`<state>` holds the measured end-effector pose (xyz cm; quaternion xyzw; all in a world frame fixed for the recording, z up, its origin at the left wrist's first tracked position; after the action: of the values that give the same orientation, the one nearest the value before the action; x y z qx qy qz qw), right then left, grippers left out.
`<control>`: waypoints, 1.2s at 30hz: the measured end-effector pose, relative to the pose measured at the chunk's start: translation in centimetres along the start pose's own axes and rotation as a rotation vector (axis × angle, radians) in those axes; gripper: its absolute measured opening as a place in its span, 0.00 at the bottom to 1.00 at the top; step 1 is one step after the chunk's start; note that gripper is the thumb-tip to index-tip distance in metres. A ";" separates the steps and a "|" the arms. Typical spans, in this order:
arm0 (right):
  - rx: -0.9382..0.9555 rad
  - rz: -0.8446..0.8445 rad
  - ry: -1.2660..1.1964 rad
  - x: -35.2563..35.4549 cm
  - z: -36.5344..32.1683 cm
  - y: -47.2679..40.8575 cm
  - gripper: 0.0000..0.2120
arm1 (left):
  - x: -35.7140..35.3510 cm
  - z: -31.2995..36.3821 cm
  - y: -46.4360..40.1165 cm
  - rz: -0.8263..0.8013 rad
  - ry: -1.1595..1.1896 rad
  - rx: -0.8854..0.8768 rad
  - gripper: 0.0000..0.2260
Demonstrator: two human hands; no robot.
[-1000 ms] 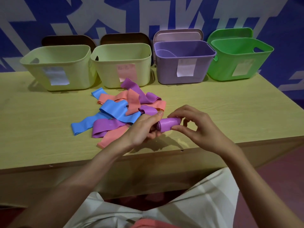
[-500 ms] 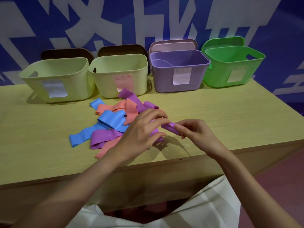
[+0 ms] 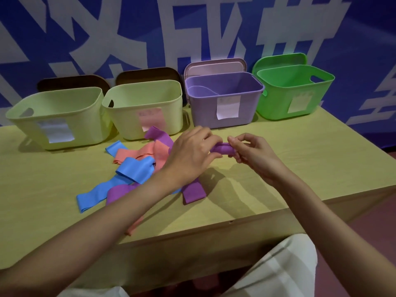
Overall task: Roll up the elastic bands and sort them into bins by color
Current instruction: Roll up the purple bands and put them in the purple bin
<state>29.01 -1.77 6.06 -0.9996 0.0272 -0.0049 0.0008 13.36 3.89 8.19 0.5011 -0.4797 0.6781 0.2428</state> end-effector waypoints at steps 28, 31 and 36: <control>0.210 0.389 0.793 16.5 -5.3 -24.0 0.07 | -8.7 -14.3 -27.5 -0.456 1.095 0.865 0.04; 0.177 0.314 0.819 16.6 -4.9 -26.2 0.05 | -10.9 -14.3 -28.3 -0.567 1.132 0.894 0.11; 0.178 0.331 0.788 16.6 -4.0 -27.4 0.03 | -15.1 -14.9 -29.4 -0.586 1.248 0.941 0.13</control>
<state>47.08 24.68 10.29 -0.8996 0.1846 -0.3881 0.0773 36.28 31.88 5.84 0.1870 0.2262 0.8701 0.3959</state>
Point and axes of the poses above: each hand's wrist, its own y-axis away from the middle knuckle, its own x-axis out of the back of the hand, z = x × y, the point moved 2 cm from there along -y, towards the middle knuckle, and after that the axes turned 14 degrees about -z, right-handed, at the moved point
